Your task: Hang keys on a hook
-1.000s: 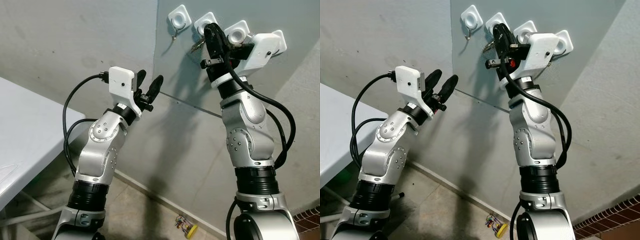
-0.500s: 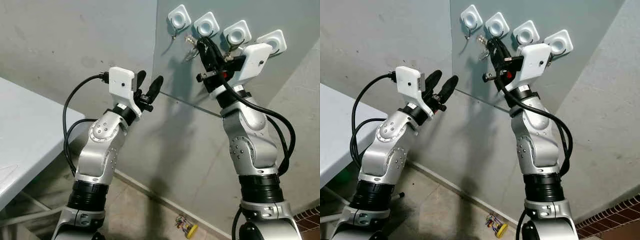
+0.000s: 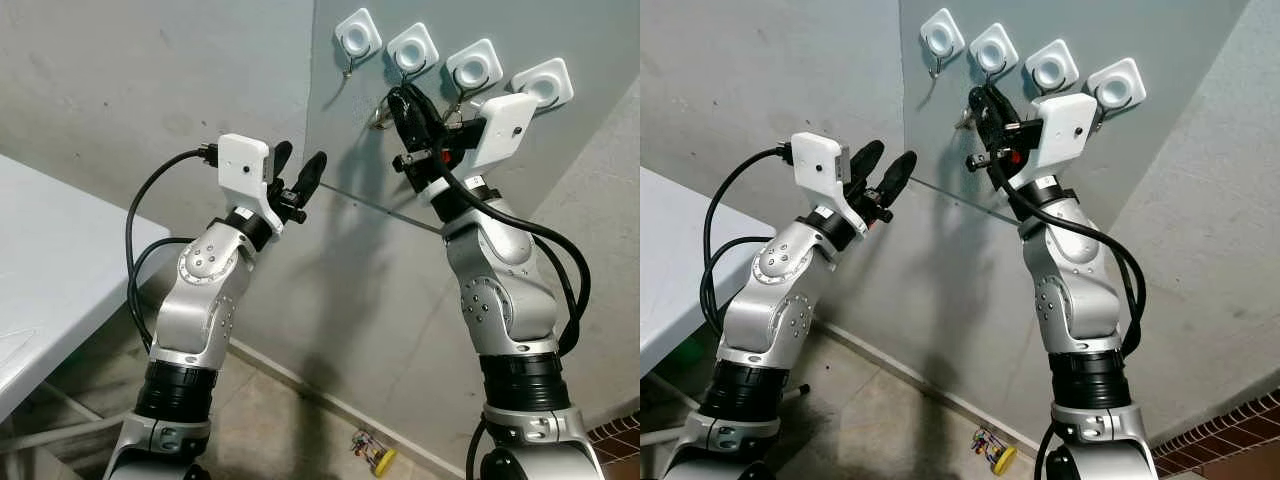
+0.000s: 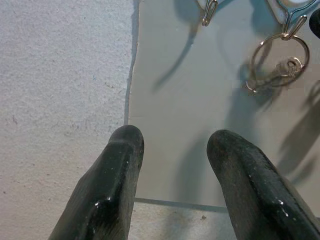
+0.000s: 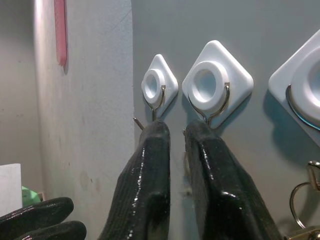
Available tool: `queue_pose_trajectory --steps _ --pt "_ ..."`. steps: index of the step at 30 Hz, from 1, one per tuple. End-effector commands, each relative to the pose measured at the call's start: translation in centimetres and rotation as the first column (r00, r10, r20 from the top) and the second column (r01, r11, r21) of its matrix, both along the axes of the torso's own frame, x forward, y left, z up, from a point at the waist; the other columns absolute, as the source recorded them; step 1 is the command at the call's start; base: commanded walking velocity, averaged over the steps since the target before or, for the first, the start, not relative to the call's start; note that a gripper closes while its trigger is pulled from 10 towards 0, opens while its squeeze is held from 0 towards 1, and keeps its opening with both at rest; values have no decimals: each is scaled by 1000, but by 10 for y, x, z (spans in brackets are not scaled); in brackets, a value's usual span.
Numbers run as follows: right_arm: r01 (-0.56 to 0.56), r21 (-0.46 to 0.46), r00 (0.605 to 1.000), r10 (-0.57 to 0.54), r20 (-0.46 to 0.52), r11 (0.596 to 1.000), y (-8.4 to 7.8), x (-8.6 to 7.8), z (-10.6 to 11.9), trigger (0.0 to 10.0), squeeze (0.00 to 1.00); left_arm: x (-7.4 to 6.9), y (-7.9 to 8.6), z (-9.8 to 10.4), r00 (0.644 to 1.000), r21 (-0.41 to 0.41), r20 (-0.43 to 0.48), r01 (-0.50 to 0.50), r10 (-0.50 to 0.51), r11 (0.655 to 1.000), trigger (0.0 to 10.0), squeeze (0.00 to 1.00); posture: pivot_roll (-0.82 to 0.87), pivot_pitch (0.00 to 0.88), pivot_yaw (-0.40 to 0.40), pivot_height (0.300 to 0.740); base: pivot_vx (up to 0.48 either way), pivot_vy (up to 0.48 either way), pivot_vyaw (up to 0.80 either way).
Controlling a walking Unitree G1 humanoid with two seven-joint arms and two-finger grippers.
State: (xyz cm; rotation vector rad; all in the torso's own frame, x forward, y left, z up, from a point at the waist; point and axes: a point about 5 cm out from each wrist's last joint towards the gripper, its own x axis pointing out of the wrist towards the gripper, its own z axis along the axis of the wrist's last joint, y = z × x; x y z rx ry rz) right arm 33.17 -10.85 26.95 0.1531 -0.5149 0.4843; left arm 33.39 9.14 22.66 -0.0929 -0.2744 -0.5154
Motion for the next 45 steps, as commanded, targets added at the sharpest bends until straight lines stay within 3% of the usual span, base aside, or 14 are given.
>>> queue_pose_trajectory --steps 1,22,32,40,45 --pt "12 7 1000 -12 5 1000 -4 -2 2 10000 1000 -1 0 7 1000 -3 20 -1 1 1000 10000 0 -157 68 -58 740 0 0 0" --pt "-6 30 1000 6 5 1000 -2 -3 1 10000 1000 0 0 9 1000 -3 29 1 -1 1000 10000 0 -155 58 -54 740 0 0 0" --pt "-3 37 1000 3 14 999 -2 -3 3 10000 1000 -9 -18 8 995 32 45 87 -89 996 10000 0 -158 54 -48 740 0 0 0" --pt "-3 40 1000 3 16 999 -4 -5 1 10000 1000 -5 -12 9 997 24 40 62 -63 998 10000 0 -158 57 -44 740 0 0 0" --pt "-30 68 999 28 43 997 -3 -15 -1 10000 1000 -5 -9 9 998 31 39 54 -55 998 10000 0 -158 57 -44 740 0 0 0"
